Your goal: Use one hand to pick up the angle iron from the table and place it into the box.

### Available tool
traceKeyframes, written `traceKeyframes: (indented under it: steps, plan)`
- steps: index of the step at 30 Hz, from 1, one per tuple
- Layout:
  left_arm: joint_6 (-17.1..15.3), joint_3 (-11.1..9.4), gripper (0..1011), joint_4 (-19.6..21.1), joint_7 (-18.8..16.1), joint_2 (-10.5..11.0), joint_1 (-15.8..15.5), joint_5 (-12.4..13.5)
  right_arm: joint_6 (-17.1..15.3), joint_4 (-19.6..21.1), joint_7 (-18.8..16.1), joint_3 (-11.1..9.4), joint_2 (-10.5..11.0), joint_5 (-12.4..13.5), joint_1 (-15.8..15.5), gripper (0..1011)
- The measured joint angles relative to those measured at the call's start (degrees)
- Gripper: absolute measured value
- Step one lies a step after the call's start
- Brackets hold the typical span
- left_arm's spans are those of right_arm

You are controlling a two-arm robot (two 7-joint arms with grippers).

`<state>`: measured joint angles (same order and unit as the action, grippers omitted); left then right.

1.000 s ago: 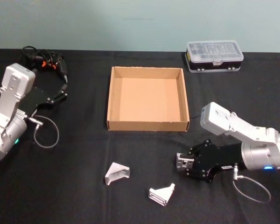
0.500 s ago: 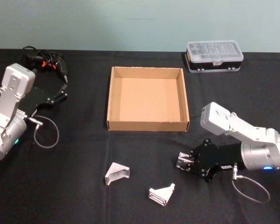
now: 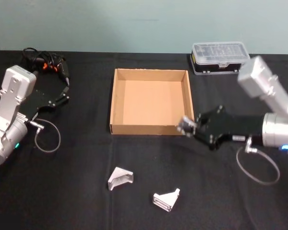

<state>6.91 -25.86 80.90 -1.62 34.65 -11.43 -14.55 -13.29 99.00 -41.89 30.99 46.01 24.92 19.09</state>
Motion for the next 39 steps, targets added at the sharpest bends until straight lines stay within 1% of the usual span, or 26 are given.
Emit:
traceKeyframes:
  steps: [2, 3, 6, 8, 9, 12, 13, 16, 17, 19, 20, 21, 22, 24, 26, 27, 32, 35, 38, 39]
  plan:
    - [0.0, 0.0, 1000, 0.0, 0.0, 0.0, 0.0, 0.0, 0.5, 0.4, 0.9, -1.4, -0.2, 1.6, -0.3, 80]
    - [0.0, 0.0, 1000, 0.0, 0.0, 0.0, 0.0, 0.0, 0.9, 0.7, 1.9, -2.4, -0.5, 2.8, -0.4, 80]
    - [0.0, 0.0, 1000, 0.0, 0.0, 0.0, 0.0, 0.0, 1.4, 0.9, 3.9, -3.6, -1.0, 3.7, -0.6, 80]
    - [0.0, 0.0, 1000, 0.0, 0.0, 0.0, 0.0, 0.0, 1.9, 1.0, 6.5, -4.5, -1.9, 3.7, -0.6, 80]
    - [0.0, 0.0, 1000, 0.0, 0.0, 0.0, 0.0, 0.0, 2.2, 0.9, 8.3, -4.9, -2.7, 3.4, -0.6, 80]
    - [0.0, 0.0, 1000, 0.0, 0.0, 0.0, 0.0, 0.0, 2.4, 0.2, 11.2, -5.3, -4.2, 2.3, -0.5, 80]
    - [0.0, 0.0, 1000, 0.0, 0.0, 0.0, 0.0, 0.0, 2.5, -0.6, 13.0, -5.6, -5.4, 1.6, -0.4, 80]
    - [0.0, 0.0, 1000, 0.0, 0.0, 0.0, 0.0, 0.0, 2.7, -1.9, 15.8, -5.9, -7.6, 0.4, -0.1, 80]
    - [0.0, 0.0, 1000, 0.0, 0.0, 0.0, 0.0, 0.0, 2.8, -3.0, 17.6, -5.9, -9.1, -0.6, 0.3, 80]
    - [0.0, 0.0, 1000, 0.0, 0.0, 0.0, 0.0, 0.0, 2.9, -4.2, 19.0, -5.9, -10.5, -1.5, 0.8, 80]
    - [0.0, 0.0, 1000, 0.0, 0.0, 0.0, 0.0, 0.0, 3.0, -5.4, 20.2, -5.7, -11.8, -2.5, 1.3, 80]
    - [0.0, 0.0, 1000, 0.0, 0.0, 0.0, 0.0, 0.0, 3.0, -5.9, 20.6, -5.5, -12.3, -2.9, 1.6, 81]
    - [0.0, 0.0, 1000, 0.0, 0.0, 0.0, 0.0, 0.0, 3.0, -7.2, 21.3, -5.2, -13.5, -3.7, 2.3, 81]
    - [0.0, 0.0, 1000, 0.0, 0.0, 0.0, 0.0, 0.0, 3.0, -9.0, 21.7, -4.6, -14.9, -4.8, 3.4, 80]
    - [0.0, 0.0, 1000, 0.0, 0.0, 0.0, 0.0, 0.0, 3.0, -10.3, 21.8, -4.2, -15.9, -5.5, 4.2, 80]
    - [0.0, 0.0, 1000, 0.0, 0.0, 0.0, 0.0, 0.0, 2.9, -11.8, 21.8, -3.8, -16.8, -6.0, 4.9, 80]
    - [0.0, 0.0, 1000, 0.0, 0.0, 0.0, 0.0, 0.0, 2.5, -15.2, 21.5, -2.9, -18.7, -7.2, 6.6, 80]
    - [0.0, 0.0, 1000, 0.0, 0.0, 0.0, 0.0, 0.0, 2.3, -18.7, 21.0, -2.0, -20.5, -8.5, 8.2, 80]
    - [0.0, 0.0, 1000, 0.0, 0.0, 0.0, 0.0, 0.0, 2.3, -20.7, 20.7, -1.5, -21.5, -9.2, 9.1, 80]
    - [0.0, 0.0, 1000, 0.0, 0.0, 0.0, 0.0, 0.0, 2.3, -21.9, 20.5, -1.3, -22.2, -9.7, 9.5, 80]
